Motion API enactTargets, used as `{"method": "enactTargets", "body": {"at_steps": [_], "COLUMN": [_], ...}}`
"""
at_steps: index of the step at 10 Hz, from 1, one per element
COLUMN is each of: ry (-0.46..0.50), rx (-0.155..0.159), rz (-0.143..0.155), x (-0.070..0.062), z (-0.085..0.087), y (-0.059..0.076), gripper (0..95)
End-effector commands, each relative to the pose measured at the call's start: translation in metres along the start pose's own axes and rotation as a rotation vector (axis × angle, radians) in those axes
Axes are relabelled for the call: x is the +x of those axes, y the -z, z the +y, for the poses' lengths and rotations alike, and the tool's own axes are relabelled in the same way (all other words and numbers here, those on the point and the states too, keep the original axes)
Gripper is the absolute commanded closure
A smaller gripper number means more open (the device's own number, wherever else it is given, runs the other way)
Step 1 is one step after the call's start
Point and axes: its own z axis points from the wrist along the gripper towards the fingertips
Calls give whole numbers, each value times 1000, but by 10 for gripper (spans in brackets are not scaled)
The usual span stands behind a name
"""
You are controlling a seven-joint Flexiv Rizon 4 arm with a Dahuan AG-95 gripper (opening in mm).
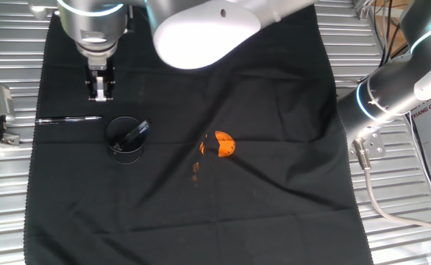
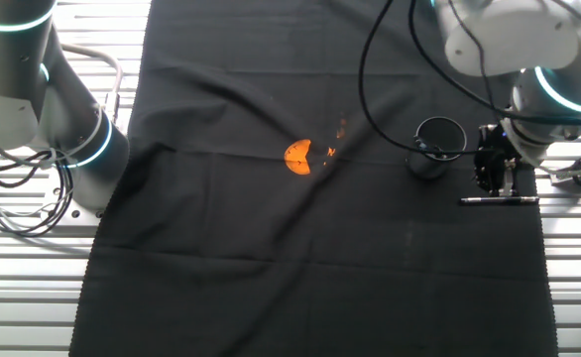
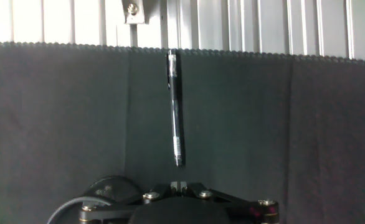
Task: Put the pen into the pen holder
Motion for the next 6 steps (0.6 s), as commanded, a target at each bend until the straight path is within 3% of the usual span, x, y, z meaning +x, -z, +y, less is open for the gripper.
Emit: {"method": "enactTargets", "body": {"at_steps": [1, 4, 6], "ry": [7, 37, 48], "rx": [-1, -7, -10], "rz": [4, 13, 1], "x": [-6, -25, -37], "z": [2, 7, 6], "y": [-3, -14, -22], "gripper": [950, 950, 950]}}
